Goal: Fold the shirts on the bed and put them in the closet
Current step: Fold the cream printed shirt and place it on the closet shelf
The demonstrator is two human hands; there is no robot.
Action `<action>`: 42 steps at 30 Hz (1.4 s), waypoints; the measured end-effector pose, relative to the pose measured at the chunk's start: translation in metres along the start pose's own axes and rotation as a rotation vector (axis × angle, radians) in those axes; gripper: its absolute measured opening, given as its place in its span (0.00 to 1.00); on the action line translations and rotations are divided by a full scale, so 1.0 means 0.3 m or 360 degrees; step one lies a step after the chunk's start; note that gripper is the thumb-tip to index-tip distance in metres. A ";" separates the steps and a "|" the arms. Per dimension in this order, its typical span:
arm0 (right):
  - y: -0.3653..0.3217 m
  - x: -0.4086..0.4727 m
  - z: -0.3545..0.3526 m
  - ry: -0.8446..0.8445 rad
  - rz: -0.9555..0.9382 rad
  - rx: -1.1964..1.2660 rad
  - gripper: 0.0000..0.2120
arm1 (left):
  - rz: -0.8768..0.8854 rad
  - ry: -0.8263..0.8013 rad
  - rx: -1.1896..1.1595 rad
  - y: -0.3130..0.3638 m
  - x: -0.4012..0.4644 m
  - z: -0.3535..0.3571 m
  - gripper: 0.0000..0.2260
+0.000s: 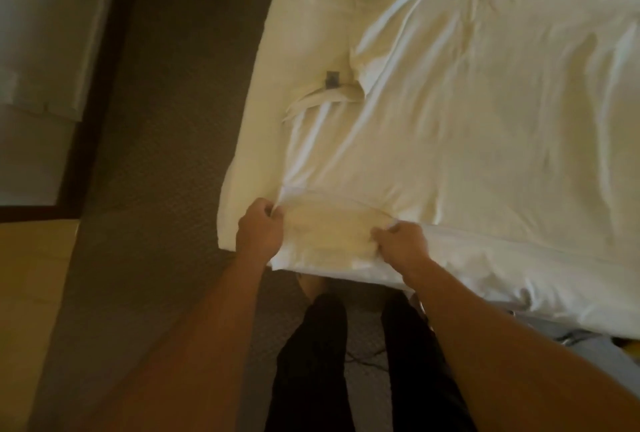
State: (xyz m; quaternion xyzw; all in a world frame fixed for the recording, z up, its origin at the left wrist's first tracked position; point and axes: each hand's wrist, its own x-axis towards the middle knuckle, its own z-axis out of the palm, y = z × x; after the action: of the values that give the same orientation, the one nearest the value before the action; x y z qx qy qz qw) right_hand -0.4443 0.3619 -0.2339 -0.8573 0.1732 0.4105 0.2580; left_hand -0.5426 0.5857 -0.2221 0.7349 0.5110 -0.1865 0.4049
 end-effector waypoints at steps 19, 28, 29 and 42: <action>-0.606 0.290 -0.335 0.0124 -0.0976 -0.0589 0.08 | 0.0452 0.0360 0.0395 0.544 0.230 -0.052 0.17; -1.000 0.560 -0.454 0.0274 -0.1366 -0.0587 0.11 | 0.0451 0.0246 0.0580 0.826 0.373 0.081 0.31; -1.036 0.592 -0.467 0.0300 -0.1400 -0.0593 0.13 | 0.0379 0.0253 0.0513 0.854 0.393 0.095 0.30; -1.275 0.871 -0.718 0.0559 -0.1312 -0.1159 0.23 | 0.0029 0.0141 -0.0453 1.259 0.710 0.082 0.26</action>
State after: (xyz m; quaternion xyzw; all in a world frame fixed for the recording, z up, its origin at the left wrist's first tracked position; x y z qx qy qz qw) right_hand 0.0401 0.5225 -0.2122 -0.9428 -0.2873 0.1608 0.0521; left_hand -0.1116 0.6375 -0.2307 0.6823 0.5430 -0.0758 0.4836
